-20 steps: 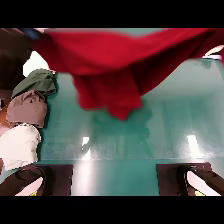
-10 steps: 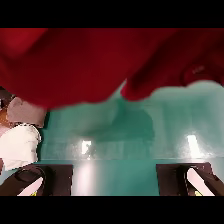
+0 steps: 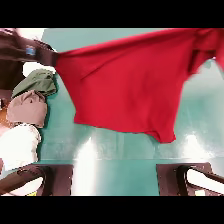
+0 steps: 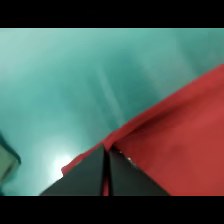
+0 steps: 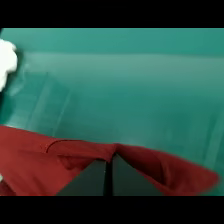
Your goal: Fold the shirts.
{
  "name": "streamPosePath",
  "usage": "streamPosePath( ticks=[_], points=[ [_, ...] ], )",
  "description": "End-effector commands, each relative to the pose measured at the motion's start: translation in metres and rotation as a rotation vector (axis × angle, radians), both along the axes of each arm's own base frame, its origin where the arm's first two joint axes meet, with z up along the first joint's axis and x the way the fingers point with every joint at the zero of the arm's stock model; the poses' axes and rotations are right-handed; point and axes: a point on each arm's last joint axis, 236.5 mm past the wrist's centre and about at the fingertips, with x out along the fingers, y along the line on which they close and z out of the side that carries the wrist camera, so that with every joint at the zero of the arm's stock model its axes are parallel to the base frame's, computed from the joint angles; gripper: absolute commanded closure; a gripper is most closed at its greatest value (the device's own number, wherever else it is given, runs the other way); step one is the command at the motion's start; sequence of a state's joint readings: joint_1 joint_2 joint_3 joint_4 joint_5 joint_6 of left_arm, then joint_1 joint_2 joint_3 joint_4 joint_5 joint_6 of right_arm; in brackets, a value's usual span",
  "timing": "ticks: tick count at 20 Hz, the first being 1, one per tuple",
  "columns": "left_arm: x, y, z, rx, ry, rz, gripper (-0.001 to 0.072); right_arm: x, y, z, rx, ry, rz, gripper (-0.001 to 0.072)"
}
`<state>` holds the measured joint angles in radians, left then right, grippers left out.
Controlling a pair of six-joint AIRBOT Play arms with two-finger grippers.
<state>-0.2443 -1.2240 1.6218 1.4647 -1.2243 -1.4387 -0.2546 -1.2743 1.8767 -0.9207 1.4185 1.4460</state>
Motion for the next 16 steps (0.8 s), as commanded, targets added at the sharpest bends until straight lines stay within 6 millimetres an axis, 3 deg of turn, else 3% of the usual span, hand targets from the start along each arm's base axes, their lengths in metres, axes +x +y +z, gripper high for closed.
streamPosePath(
  ticks=[1, 2, 3, 4, 5, 6, 7, 9, 11, 12, 14, 16],
  points=[
    [0.060, 0.019, -0.079, -0.048, 0.100, 0.152, 0.0682, 0.063, 0.018, -0.100, -0.039, 0.127, 0.002, 0.0697],
    [0.069, 0.025, -0.095, -0.073, 0.130, 0.190, 0.0681, 0.077, 0.022, -0.121, -0.045, 0.145, -0.002, 0.0697],
    [0.076, 0.031, -0.109, -0.094, 0.157, 0.216, 0.0565, 0.091, 0.026, -0.139, -0.040, 0.158, -0.004, 0.0695],
    [0.080, 0.038, -0.118, -0.110, 0.177, 0.242, 0.0289, 0.101, 0.029, -0.153, -0.031, 0.168, -0.008, 0.0691],
    [0.081, 0.045, -0.122, -0.118, 0.191, 0.265, 0.0179, 0.109, 0.029, -0.165, -0.023, 0.181, -0.015, 0.0549],
    [0.081, 0.053, -0.123, -0.117, 0.197, 0.278, 0.0179, 0.112, 0.027, -0.176, -0.022, 0.199, -0.019, 0.0305],
    [0.081, 0.062, -0.121, -0.118, 0.198, 0.295, 0.0179, 0.112, 0.022, -0.182, -0.018, 0.217, -0.024, 0.0239],
    [0.071, 0.085, -0.122, -0.112, 0.236, 0.333, 0.0179, 0.105, 0.020, -0.181, 0.020, 0.250, -0.014, 0.0242],
    [0.050, 0.097, -0.131, -0.115, 0.335, 0.325, 0.0180, 0.085, 0.015, -0.177, 0.048, 0.300, 0.026, 0.0270],
    [0.034, 0.095, -0.139, -0.137, 0.407, 0.286, 0.0182, 0.074, 0.015, -0.176, 0.043, 0.319, 0.068, 0.0276],
    [0.004, 0.074, -0.162, -0.224, 0.541, 0.181, 0.0340, 0.049, 0.014, -0.175, 0.022, 0.371, 0.132, 0.0280],
    [-0.024, 0.060, -0.197, -0.285, 0.667, 0.164, 0.0340, 0.032, 0.018, -0.170, 0.012, 0.404, 0.175, 0.0281]
  ],
)
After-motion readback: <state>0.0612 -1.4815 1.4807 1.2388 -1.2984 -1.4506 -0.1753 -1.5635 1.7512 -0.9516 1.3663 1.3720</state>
